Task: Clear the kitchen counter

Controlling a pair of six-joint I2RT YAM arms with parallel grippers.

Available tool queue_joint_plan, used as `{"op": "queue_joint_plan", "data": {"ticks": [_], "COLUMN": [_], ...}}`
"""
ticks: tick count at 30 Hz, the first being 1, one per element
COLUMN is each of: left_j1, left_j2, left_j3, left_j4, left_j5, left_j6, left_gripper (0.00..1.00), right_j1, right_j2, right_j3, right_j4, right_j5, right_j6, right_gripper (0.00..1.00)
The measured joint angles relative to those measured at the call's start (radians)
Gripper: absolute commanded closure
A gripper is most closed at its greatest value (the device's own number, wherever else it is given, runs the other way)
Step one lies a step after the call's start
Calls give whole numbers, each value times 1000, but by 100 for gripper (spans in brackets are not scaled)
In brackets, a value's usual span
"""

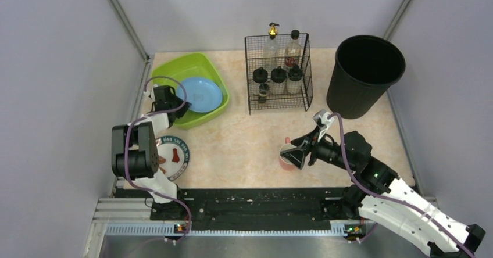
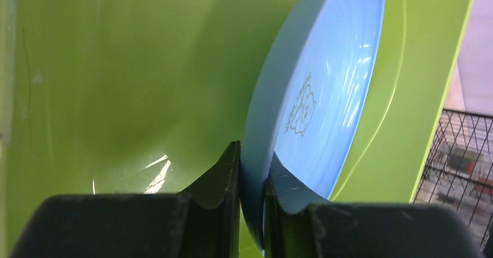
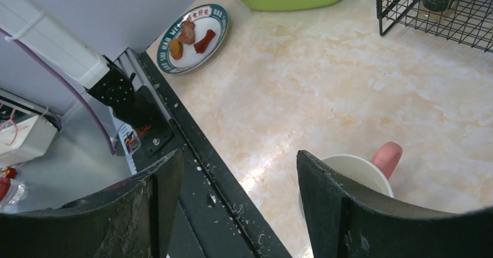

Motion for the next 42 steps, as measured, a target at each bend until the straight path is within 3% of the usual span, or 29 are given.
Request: {"op": "queue_joint_plan", "data": {"ticks": [17, 25, 34, 42], "left_j1": [-74, -61, -31, -24], "left_j2": [-147, -182, 47, 216], "left_j3": [-77, 17, 279, 407], "left_j4": [-96, -203, -234, -282], "left_j5": [25, -35, -14, 16], "left_j6": [110, 144, 136, 91], "left_gripper": [100, 100, 100, 100], "right_j1": [0, 0, 0, 0], "right_j2": [-27, -20, 1, 8], "right_j3": [0, 0, -8, -8], "right_j4": [-11, -10, -11, -11], "right_j5": [0, -1, 5, 24], "right_j6": [32, 35, 30, 15], "right_gripper": [30, 30, 30, 30]}}
